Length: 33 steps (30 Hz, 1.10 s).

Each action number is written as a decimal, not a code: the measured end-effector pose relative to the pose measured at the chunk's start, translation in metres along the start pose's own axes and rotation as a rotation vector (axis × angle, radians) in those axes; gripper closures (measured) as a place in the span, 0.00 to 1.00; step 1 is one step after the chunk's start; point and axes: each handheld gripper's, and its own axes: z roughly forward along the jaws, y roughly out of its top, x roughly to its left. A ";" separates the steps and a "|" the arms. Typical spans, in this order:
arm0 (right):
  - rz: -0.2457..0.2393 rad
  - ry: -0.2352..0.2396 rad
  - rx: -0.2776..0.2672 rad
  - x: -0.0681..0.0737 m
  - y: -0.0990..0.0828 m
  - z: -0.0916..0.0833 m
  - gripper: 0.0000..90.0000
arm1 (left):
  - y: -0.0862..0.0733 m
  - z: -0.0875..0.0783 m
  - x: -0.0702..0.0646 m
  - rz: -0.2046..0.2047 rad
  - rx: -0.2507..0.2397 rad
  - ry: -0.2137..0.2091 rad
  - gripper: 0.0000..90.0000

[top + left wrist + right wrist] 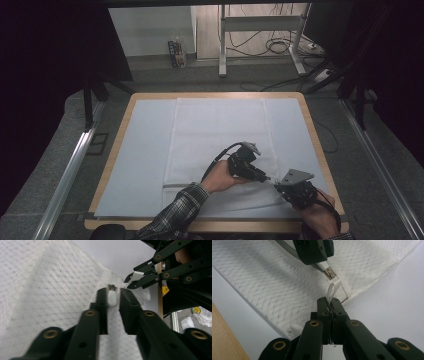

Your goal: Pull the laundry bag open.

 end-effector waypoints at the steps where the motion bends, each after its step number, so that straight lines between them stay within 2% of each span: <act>1: 0.000 0.000 0.000 0.000 0.000 0.000 0.96 | 0.000 0.000 0.000 0.000 0.000 0.000 0.89; 4: -0.001 -0.002 0.000 0.000 0.000 0.000 0.96 | 0.000 -0.001 0.000 -0.007 0.000 -0.024 0.89; 13: -0.001 -0.010 -0.008 0.000 0.000 -0.001 0.96 | -0.001 0.001 -0.001 0.019 0.038 -0.020 0.89; 15: -0.002 -0.012 -0.011 0.000 0.000 -0.001 0.96 | -0.001 0.002 -0.001 0.019 0.036 -0.018 0.87; 18: 0.000 -0.009 -0.010 0.000 0.000 -0.001 0.96 | -0.002 0.002 -0.001 0.015 0.043 -0.028 0.90; 22: 0.003 -0.009 -0.016 -0.001 0.000 -0.001 0.96 | -0.002 0.002 -0.002 0.020 0.050 -0.026 0.91; 26: 0.017 0.002 -0.024 -0.002 0.000 -0.001 0.95 | -0.002 0.000 -0.004 0.036 0.046 -0.001 0.93; 28: 0.026 0.014 -0.024 -0.003 -0.001 -0.001 0.92 | -0.003 -0.001 -0.004 0.036 0.040 0.000 0.93; 30: 0.042 0.028 -0.028 -0.005 -0.001 -0.001 0.85 | -0.003 -0.002 -0.004 0.039 0.039 -0.002 0.94; 33: 0.079 0.044 -0.038 -0.009 -0.001 -0.002 0.69 | -0.004 -0.004 -0.003 0.043 0.028 -0.012 0.97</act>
